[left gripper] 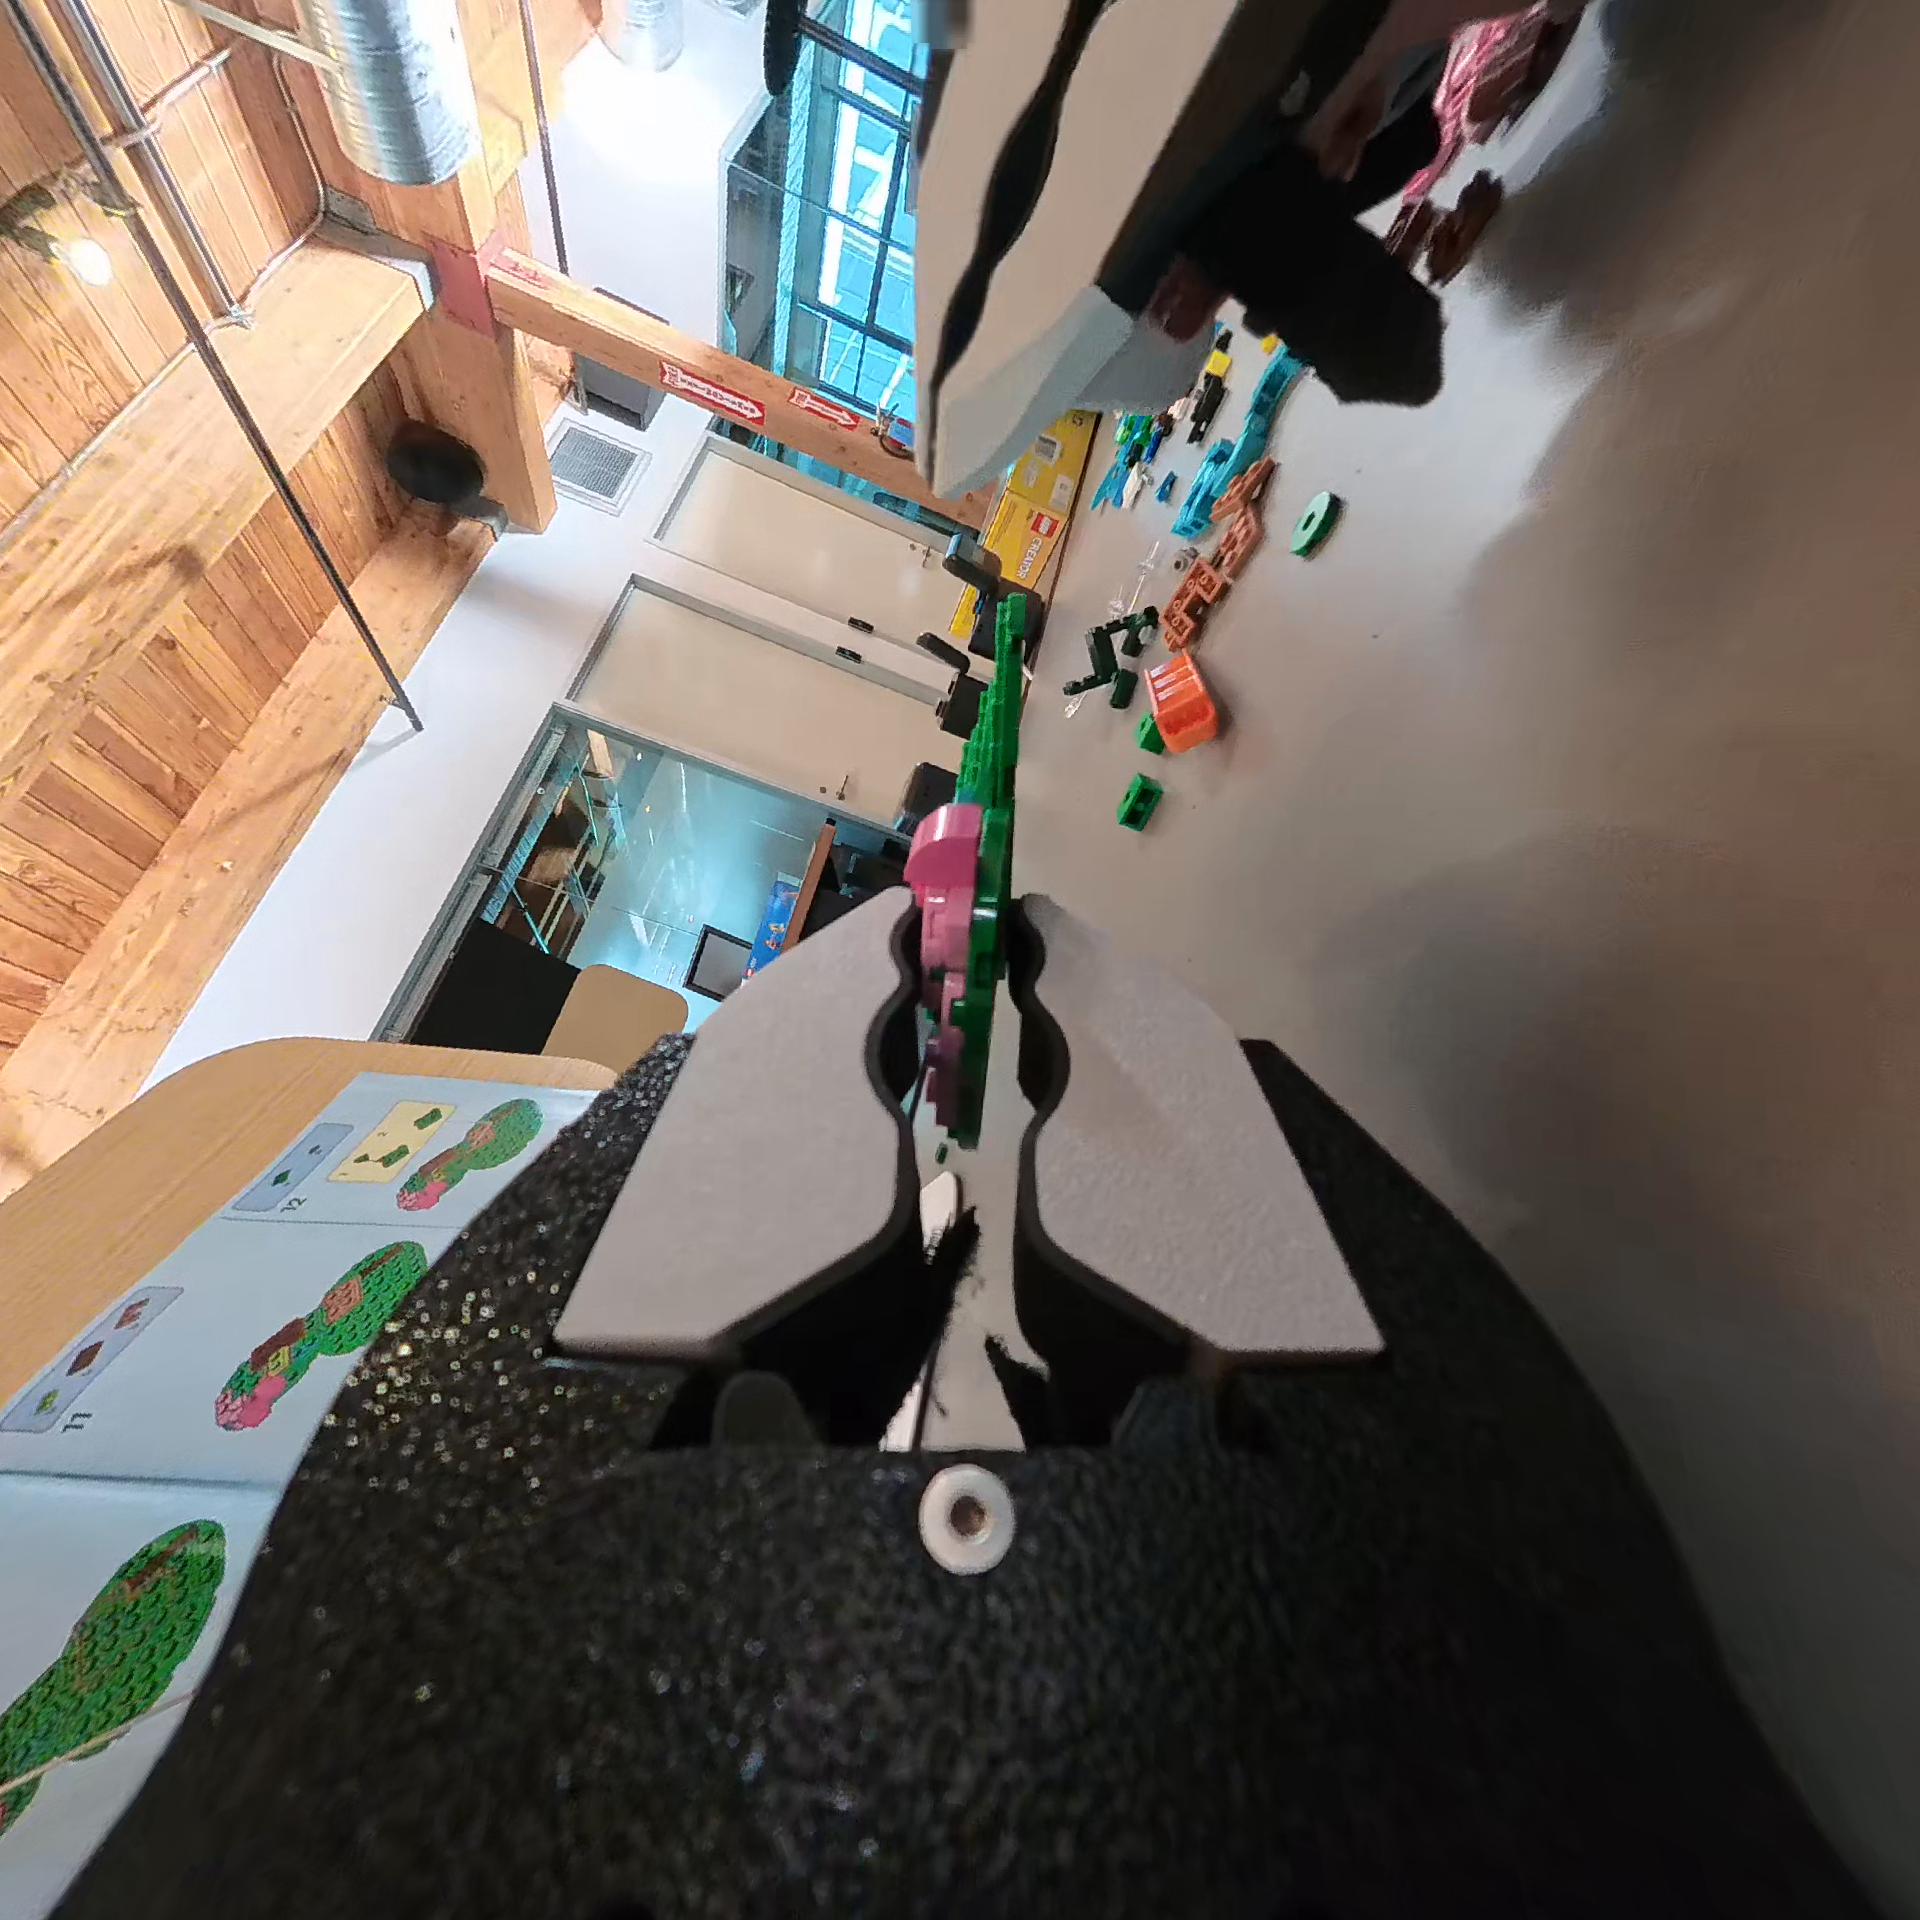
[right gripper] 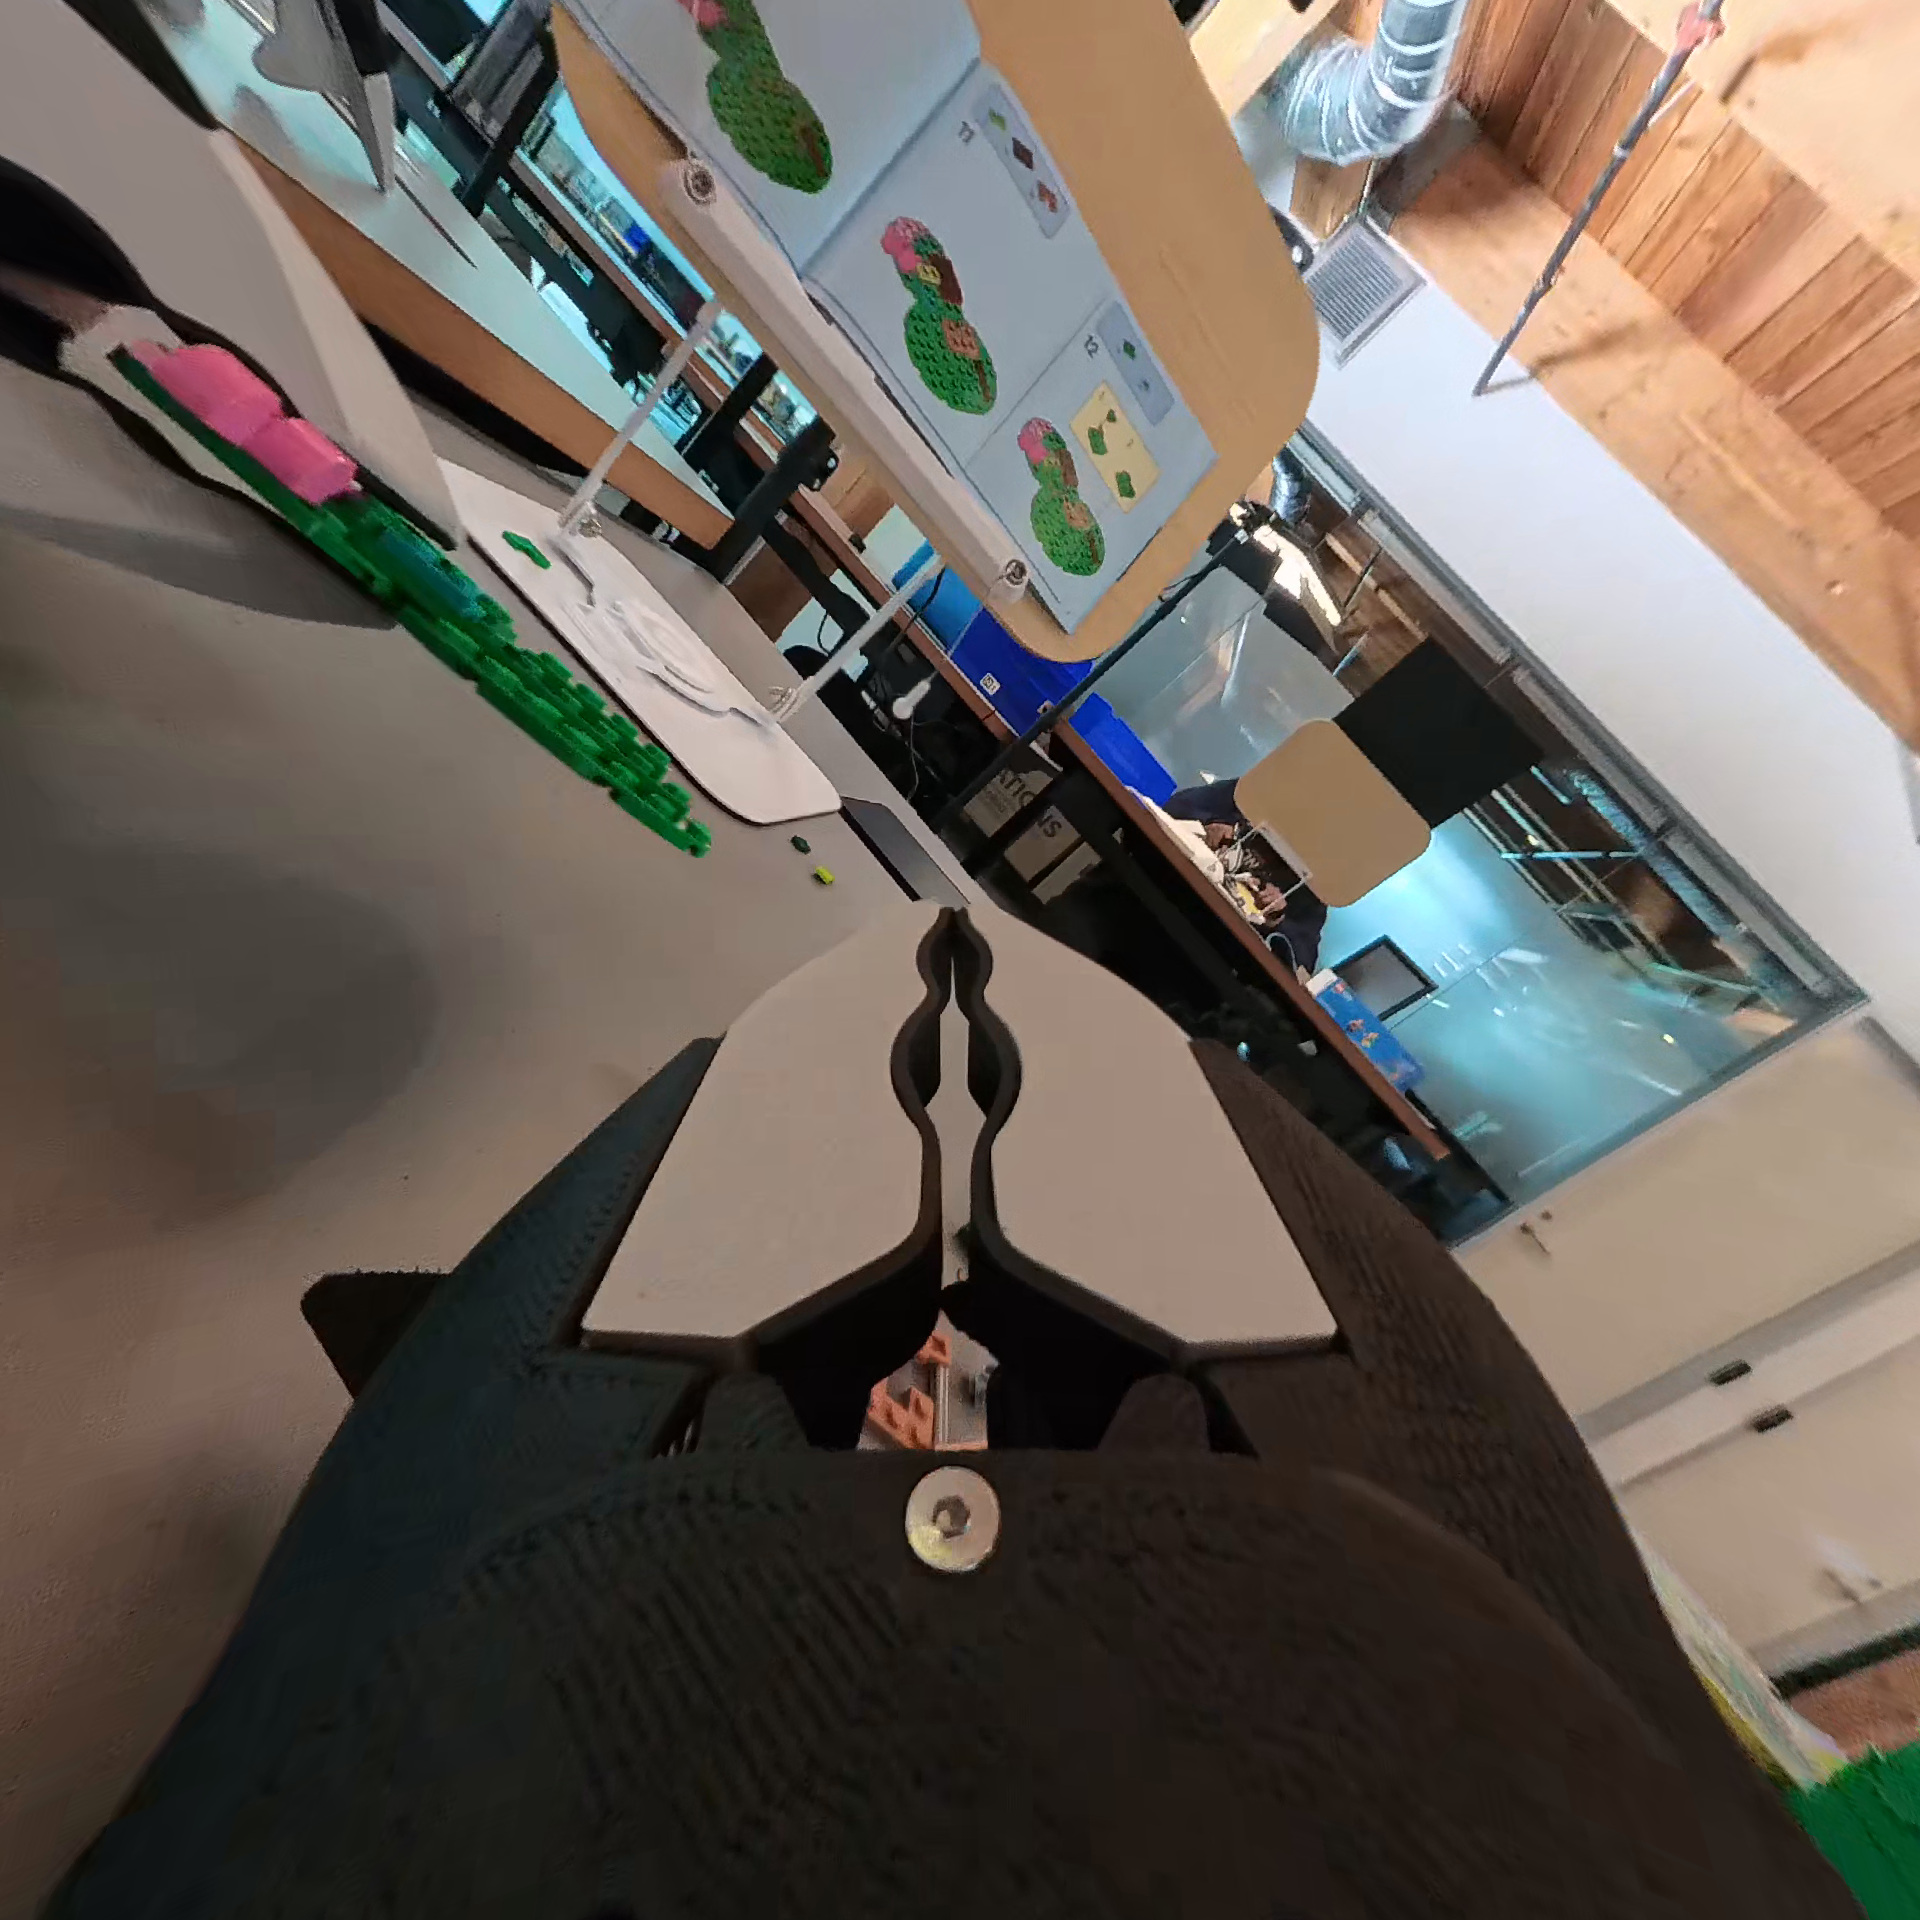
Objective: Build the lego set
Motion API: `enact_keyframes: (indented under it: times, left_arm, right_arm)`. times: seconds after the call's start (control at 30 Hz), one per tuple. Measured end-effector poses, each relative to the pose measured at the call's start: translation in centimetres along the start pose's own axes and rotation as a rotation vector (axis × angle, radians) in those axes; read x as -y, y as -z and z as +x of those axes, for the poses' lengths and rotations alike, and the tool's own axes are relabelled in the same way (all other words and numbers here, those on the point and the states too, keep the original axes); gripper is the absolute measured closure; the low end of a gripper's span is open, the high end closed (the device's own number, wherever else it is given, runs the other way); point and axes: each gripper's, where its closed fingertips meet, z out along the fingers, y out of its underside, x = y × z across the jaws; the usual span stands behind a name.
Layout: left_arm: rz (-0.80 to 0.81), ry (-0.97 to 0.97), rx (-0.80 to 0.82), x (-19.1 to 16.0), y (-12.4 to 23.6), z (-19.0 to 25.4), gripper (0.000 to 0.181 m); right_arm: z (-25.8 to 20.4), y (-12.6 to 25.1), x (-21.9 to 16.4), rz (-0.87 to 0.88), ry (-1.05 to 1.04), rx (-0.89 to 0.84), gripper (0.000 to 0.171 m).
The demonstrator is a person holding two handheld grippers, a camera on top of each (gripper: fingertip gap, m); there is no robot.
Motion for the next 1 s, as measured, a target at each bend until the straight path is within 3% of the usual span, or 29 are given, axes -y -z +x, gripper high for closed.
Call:
enact_keyframes:
  times: [1.0]
  left_arm:
    - [0.030,0.029,-0.019,0.47,0.31,0.15,0.167]
  right_arm:
    - [0.14,-0.11,-0.78,-0.021,0.056,-0.040,0.171]
